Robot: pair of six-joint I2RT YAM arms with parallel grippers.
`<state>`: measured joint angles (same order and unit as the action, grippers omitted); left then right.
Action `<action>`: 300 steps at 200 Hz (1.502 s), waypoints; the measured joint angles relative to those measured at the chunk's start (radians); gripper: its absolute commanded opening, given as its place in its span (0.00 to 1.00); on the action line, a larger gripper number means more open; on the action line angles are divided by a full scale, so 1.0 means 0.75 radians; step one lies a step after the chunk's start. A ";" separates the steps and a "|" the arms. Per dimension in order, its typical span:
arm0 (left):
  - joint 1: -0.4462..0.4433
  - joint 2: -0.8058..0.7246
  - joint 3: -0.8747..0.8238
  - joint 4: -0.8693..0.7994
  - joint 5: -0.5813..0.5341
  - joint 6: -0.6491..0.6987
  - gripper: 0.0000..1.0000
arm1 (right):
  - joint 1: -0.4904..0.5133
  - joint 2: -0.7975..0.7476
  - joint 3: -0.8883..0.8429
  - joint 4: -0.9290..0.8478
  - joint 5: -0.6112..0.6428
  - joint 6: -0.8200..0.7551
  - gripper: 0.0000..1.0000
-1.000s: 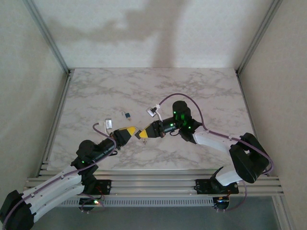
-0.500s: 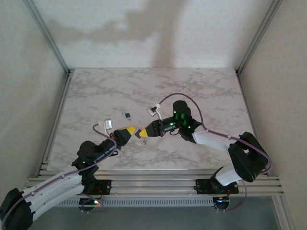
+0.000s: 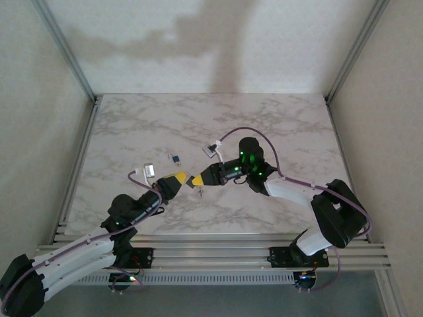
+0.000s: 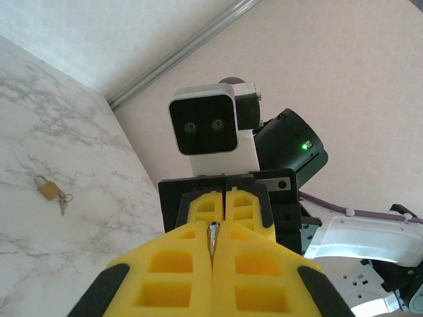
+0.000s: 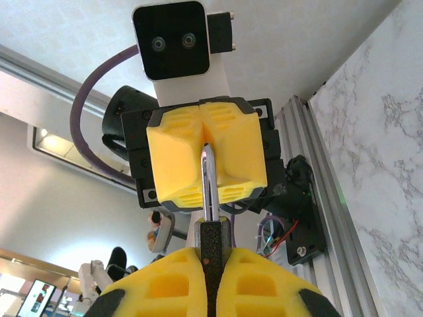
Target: Lock with the key
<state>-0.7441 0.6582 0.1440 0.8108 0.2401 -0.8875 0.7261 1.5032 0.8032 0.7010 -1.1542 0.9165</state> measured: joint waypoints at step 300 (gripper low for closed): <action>-0.078 0.010 -0.042 -0.042 -0.104 -0.151 0.00 | -0.017 0.037 0.034 -0.149 0.102 -0.112 0.24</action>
<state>-0.8028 0.6659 0.1127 0.7792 0.1619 -1.0004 0.7136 1.5311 0.8288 0.5892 -1.0779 0.8326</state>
